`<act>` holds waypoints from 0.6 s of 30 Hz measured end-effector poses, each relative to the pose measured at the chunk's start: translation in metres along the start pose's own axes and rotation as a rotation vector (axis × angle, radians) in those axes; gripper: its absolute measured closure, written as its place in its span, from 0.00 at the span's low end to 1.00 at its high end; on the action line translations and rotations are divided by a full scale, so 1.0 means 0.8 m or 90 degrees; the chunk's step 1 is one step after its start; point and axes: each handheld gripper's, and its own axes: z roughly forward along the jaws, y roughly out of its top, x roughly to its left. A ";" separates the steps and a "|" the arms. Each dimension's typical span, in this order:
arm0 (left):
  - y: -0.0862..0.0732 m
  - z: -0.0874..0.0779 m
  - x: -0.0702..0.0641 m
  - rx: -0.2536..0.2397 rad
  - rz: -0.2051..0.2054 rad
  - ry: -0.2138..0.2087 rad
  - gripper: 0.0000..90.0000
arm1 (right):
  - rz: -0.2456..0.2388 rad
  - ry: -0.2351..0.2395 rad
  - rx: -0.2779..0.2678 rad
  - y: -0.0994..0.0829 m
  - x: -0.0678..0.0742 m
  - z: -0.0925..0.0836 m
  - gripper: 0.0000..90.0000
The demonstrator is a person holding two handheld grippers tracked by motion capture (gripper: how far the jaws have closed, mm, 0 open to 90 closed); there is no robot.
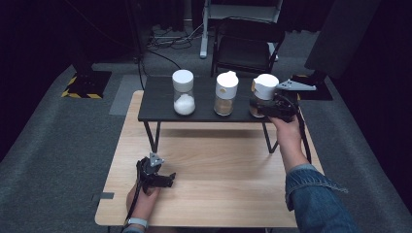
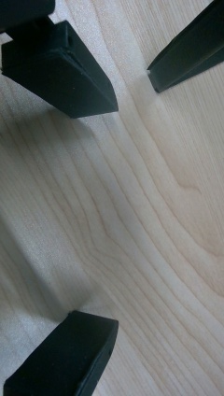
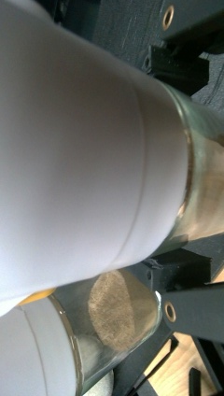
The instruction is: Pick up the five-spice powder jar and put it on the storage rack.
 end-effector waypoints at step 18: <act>0.000 0.000 -0.001 -0.002 -0.004 0.001 0.00 | -0.024 0.017 -0.021 -0.017 0.006 -0.013 0.13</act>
